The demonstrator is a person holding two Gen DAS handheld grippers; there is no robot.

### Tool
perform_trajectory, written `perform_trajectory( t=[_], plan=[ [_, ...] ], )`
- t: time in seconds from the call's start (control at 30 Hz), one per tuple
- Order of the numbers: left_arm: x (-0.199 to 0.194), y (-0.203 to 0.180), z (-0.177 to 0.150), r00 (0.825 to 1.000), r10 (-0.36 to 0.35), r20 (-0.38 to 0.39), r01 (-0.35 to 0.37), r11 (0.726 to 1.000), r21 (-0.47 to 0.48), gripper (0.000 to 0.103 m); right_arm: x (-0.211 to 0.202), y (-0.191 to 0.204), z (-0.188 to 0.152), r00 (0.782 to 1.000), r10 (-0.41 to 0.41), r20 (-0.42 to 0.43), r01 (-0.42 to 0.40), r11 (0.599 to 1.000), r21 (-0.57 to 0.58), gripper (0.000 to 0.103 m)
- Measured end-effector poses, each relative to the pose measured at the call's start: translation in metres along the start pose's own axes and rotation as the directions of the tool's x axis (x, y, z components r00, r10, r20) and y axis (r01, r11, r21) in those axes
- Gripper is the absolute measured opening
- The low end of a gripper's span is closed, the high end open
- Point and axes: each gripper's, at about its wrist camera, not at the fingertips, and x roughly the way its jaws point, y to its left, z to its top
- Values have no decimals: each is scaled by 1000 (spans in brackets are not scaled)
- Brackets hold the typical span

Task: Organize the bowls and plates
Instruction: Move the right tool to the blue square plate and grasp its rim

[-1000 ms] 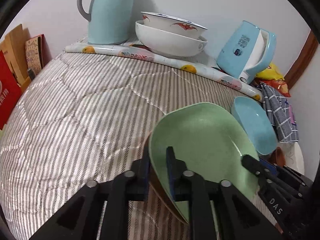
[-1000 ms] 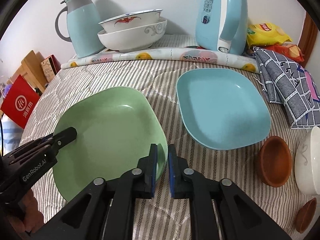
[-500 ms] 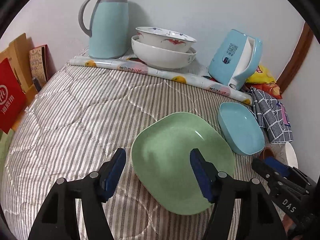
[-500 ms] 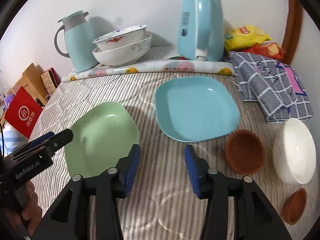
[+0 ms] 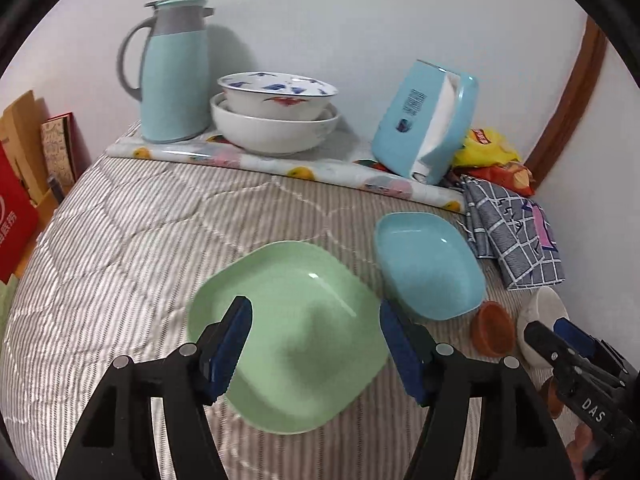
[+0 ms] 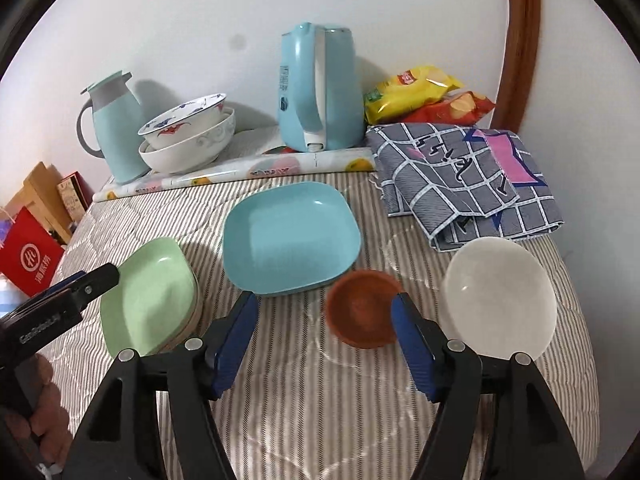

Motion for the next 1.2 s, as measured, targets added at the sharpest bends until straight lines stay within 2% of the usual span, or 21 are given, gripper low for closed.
perform_trajectory(
  t=[0.17,0.37,0.67,0.8,0.97,1.13,1.2],
  plan=[
    [12,-25,9,1000,13,-16,-12,999,33,64,2,-15,6,1000,-23,-7,23,1000,-17,68],
    [29,-44,19,998,54,-37,-52,997,65,64,11,-30,15,1000,2,-22,-2,1000,0,68],
    [57,-52,27,996,60,-67,-57,997,50,64,35,-34,27,999,14,-34,-14,1000,4,68],
    [71,-53,32,995,55,-81,-51,997,50,64,50,-34,36,999,21,-47,-21,1000,8,54],
    [87,-58,39,994,49,-97,-43,998,55,64,70,-31,44,998,30,-56,-30,1000,4,53],
    [105,-60,45,993,46,-113,-39,997,60,64,88,-27,50,996,24,-80,-25,1000,-8,43],
    [112,-61,47,992,47,-121,-40,997,61,62,94,-25,53,996,19,-90,-20,1000,-14,42]
  ],
)
